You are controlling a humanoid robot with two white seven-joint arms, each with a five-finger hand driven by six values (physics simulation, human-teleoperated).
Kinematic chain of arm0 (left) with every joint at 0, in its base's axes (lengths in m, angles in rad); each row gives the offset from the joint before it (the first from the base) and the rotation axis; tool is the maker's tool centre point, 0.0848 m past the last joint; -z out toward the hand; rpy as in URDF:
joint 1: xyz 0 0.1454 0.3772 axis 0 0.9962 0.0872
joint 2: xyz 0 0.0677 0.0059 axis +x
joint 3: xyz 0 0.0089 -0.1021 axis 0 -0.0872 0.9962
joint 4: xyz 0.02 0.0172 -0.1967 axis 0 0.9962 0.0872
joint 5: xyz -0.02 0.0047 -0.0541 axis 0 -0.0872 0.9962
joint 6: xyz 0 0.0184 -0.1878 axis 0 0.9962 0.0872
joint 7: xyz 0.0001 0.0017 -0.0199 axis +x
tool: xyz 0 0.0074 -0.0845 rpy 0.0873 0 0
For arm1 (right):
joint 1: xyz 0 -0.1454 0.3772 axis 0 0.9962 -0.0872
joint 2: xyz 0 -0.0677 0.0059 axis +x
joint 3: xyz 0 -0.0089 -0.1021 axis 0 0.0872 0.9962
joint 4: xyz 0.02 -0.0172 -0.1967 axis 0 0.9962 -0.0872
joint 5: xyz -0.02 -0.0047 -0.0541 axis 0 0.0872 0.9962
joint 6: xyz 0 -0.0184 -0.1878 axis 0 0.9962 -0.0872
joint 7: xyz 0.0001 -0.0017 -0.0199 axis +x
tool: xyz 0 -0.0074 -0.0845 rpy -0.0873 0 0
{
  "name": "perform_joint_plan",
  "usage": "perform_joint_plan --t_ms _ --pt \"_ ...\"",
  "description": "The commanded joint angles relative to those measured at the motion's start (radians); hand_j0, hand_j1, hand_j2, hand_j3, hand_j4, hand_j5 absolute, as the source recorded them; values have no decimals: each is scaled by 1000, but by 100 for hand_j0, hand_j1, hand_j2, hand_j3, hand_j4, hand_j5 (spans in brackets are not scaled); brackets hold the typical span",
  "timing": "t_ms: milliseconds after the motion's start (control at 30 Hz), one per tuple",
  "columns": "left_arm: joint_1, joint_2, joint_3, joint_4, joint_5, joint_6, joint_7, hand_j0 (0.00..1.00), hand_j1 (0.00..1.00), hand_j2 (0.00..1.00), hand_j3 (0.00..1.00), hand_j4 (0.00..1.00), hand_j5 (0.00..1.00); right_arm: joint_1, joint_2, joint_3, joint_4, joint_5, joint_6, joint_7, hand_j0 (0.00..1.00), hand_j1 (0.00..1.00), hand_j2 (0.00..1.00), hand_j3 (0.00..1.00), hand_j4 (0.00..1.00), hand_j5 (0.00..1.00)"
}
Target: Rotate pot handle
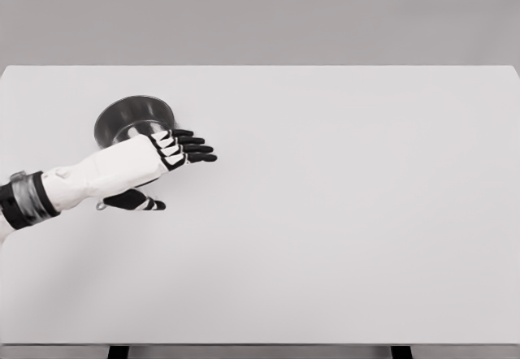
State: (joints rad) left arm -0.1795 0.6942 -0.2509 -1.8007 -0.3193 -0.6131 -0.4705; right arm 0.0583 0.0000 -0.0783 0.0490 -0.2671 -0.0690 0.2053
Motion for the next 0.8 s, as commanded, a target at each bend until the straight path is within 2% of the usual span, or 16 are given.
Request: perform_joint_plan --t_ms 0,267,300,400,500,767 --pt "0 1 -10 0 25 2 -23 100 100 100 100 100 100 0 0 0 0 0 0 0 100 100 100 100 100 100" --pt "3 2 -10 0 2 2 -23 100 100 100 100 100 100 0 0 0 0 0 0 0 100 100 100 100 100 100" --pt "-2 2 -10 0 -35 2 -23 100 100 100 100 100 100 0 0 0 0 0 0 0 100 100 100 100 100 100" --pt "-3 1 -10 0 -53 2 -23 100 100 100 100 100 100 0 0 0 0 0 0 0 100 100 100 100 100 100" --pt "-8 -30 -4 1 -122 2 -22 100 100 100 100 100 100 0 0 0 0 0 0 0 100 100 100 100 100 100" --pt "-9 -68 15 9 -173 2 -17 100 100 100 100 100 100 0 0 0 0 0 0 0 100 100 100 100 100 100"
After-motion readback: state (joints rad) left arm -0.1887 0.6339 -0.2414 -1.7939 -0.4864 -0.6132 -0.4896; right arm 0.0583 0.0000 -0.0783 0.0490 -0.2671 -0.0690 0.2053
